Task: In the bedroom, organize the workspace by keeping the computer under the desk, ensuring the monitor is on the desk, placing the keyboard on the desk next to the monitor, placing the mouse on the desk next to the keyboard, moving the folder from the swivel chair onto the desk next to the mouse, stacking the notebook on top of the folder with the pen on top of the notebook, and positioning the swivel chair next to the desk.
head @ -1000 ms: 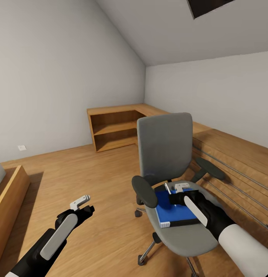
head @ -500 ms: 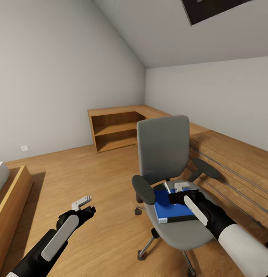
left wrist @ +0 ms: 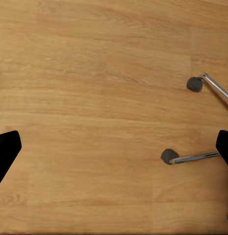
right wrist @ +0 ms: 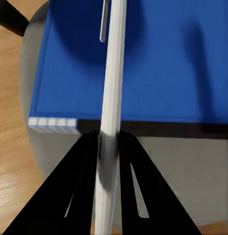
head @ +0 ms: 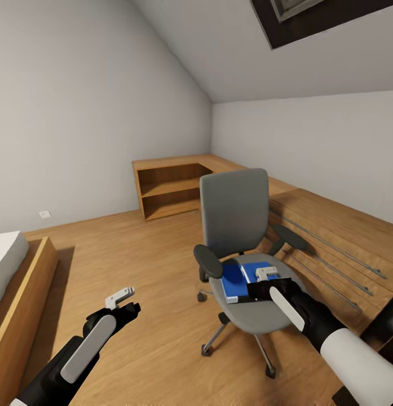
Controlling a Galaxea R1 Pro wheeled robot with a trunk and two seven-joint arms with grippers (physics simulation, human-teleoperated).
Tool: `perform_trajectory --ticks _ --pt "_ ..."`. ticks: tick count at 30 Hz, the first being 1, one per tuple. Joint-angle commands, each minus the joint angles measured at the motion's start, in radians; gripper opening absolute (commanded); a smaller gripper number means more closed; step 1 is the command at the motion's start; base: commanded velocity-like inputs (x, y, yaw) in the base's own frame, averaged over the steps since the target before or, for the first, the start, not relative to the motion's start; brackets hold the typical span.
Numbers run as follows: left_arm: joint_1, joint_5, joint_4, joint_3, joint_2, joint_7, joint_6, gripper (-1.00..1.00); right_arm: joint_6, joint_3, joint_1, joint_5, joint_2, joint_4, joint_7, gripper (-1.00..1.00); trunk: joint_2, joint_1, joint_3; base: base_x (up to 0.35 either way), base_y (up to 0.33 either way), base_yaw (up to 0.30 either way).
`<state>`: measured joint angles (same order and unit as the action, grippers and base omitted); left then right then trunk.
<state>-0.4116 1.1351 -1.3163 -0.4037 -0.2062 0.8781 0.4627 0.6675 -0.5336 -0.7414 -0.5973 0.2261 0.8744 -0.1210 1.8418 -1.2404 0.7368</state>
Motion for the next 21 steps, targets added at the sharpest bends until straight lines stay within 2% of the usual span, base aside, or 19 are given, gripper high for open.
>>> perform_trajectory --ticks 1,5,8,14,16,18,19,21 --pt "-0.001 0.005 -0.001 -0.003 -0.001 0.007 0.002 1.00 0.002 -0.004 -0.001 -0.012 0.002 0.004 -0.010 -1.00 -0.007 0.004 -0.002 -0.187 0.000 0.000" --pt "-0.001 0.004 -0.004 -0.004 -0.002 0.007 0.002 1.00 0.002 -0.001 0.011 -0.012 0.011 0.079 -0.012 -1.00 -0.035 0.020 -0.015 -0.071 0.000 0.000" --pt "-0.001 0.003 -0.010 -0.006 -0.002 0.007 0.002 1.00 0.003 0.001 0.043 -0.014 0.025 0.157 -0.028 -1.00 -0.056 0.031 -0.024 -0.020 0.000 0.000" --pt "-0.001 0.001 -0.074 -0.039 -0.005 0.011 0.000 1.00 0.004 0.006 0.117 -0.031 0.047 0.339 -0.137 -1.00 -0.098 0.054 -0.043 -0.006 0.000 0.000" --pt "-0.001 0.001 -0.114 -0.050 -0.007 0.012 -0.002 1.00 0.005 0.010 0.142 -0.058 0.057 0.404 -0.186 -1.00 -0.112 0.062 -0.049 -0.002 0.000 0.000" --pt "0.006 0.000 -0.158 -0.056 -0.009 0.013 -0.004 1.00 0.005 0.012 0.164 -0.102 0.070 0.467 -0.232 -1.00 -0.126 0.070 -0.055 0.000 0.000 0.000" --pt "0.018 -0.002 -0.188 -0.059 -0.010 0.014 -0.005 1.00 0.005 0.013 0.175 -0.138 0.082 0.506 -0.264 -1.00 -0.133 0.073 -0.059 0.000 0.000 0.000" --pt "0.033 -0.007 -0.219 -0.061 -0.013 0.014 -0.006 1.00 0.004 0.014 0.183 -0.174 0.095 0.541 -0.296 -1.00 -0.147 0.081 -0.065 0.000 0.000 0.000"
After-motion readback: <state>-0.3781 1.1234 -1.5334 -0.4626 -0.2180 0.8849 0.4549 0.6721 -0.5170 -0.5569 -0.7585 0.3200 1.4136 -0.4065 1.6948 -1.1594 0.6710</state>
